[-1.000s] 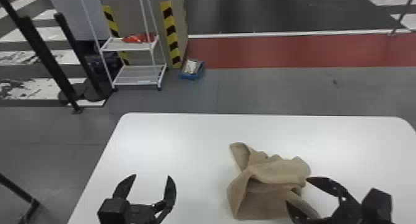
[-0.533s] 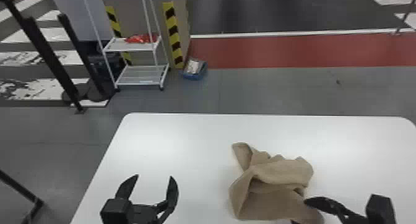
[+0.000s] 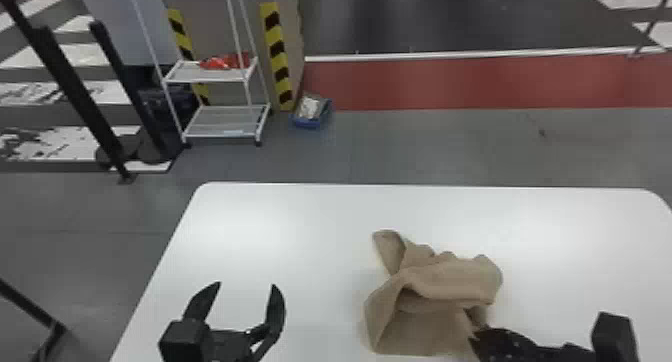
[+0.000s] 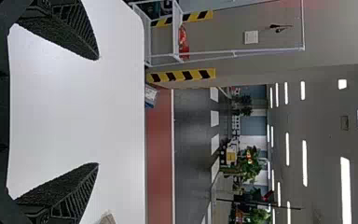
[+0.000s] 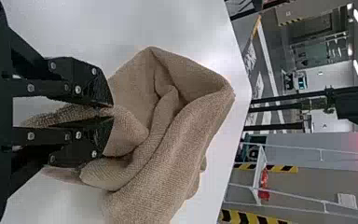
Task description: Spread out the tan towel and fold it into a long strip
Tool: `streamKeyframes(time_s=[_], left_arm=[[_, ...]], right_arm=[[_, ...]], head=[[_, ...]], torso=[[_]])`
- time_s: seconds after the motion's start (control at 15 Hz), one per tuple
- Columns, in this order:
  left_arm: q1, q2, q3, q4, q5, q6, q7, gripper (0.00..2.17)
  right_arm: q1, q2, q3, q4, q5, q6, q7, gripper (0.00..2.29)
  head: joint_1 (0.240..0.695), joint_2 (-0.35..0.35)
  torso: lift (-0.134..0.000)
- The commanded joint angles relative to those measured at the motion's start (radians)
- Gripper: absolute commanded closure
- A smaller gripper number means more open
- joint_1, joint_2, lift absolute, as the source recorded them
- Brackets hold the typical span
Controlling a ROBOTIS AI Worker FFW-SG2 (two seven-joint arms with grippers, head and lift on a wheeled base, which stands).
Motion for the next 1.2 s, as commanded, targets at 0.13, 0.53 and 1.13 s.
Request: streamKeyframes(time_s=[0.13, 0.53, 1.13], left_arm=[[0.001, 0.0, 0.001, 0.0, 0.001, 0.0, 0.0, 0.07], [0.001, 0.0, 0.001, 0.0, 0.001, 0.0, 0.0, 0.07], [-0.002, 0.0, 0.001, 0.003, 0.001, 0.0, -0.003, 0.07]], right_arm=[[0.006, 0.001, -0.084, 0.005, -0.318, -0.121, 0.147, 2.13], [-0.034, 0.001, -0.189, 0.045, -0.886, -0.131, 0.179, 2.13], [-0.235, 0.001, 0.072, 0.243, -1.137, 0.207, 0.218, 2.13]], head=[[0.695, 0.125], [0.695, 0.031], [0.695, 0.07]], torso=[[0.0], [0.0], [0.0]])
